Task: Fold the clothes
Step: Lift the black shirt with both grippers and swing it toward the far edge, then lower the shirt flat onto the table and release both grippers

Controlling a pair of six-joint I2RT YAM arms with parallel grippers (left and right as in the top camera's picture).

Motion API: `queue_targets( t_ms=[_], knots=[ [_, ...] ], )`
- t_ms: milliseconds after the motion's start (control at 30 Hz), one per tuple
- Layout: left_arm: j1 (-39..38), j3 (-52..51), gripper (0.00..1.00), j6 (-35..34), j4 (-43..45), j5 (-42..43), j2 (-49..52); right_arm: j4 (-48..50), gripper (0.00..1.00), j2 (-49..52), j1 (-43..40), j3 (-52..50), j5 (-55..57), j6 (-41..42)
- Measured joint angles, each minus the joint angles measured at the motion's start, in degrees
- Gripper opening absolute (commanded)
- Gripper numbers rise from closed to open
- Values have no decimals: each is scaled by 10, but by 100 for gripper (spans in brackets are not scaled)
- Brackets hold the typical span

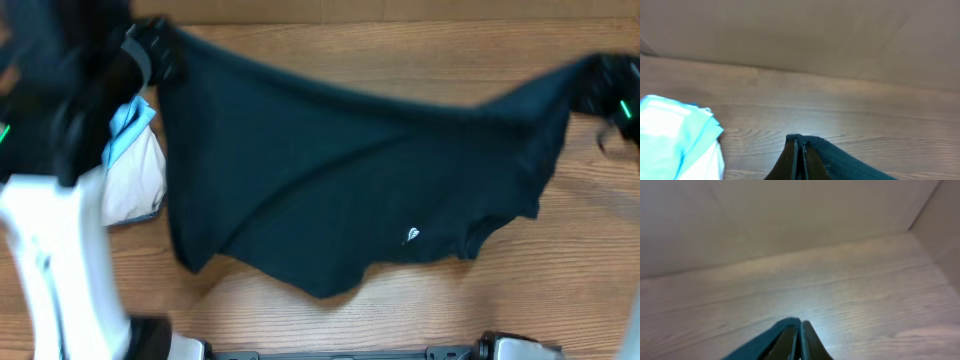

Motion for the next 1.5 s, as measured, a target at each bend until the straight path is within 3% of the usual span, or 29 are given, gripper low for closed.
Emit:
queue_targets(
  t_ms=[200, 300, 500, 667, 767, 967, 1300, 1500],
  knots=[
    [0, -7, 4, 6, 172, -13, 182, 160, 4, 186, 0, -12, 0, 17],
    [0, -14, 4, 9, 252, -18, 231, 208, 4, 210, 0, -12, -4, 38],
    [0, 13, 4, 14, 283, -27, 228, 166, 4, 196, 0, 118, -10, 53],
    [0, 47, 4, 24, 221, -34, 181, 61, 4, 146, 0, 183, -1, 49],
    [0, 60, 4, 28, 134, -37, 157, -34, 4, 136, 0, 185, 10, 44],
    [0, 52, 4, 30, -18, -31, 179, -154, 4, 208, 0, 123, 23, 40],
    [0, -38, 4, 30, -155, -5, 384, -147, 4, 263, 0, -116, 34, 31],
    [0, -55, 4, 30, -216, -4, 430, -159, 4, 263, -6, -179, 37, 31]
  ],
)
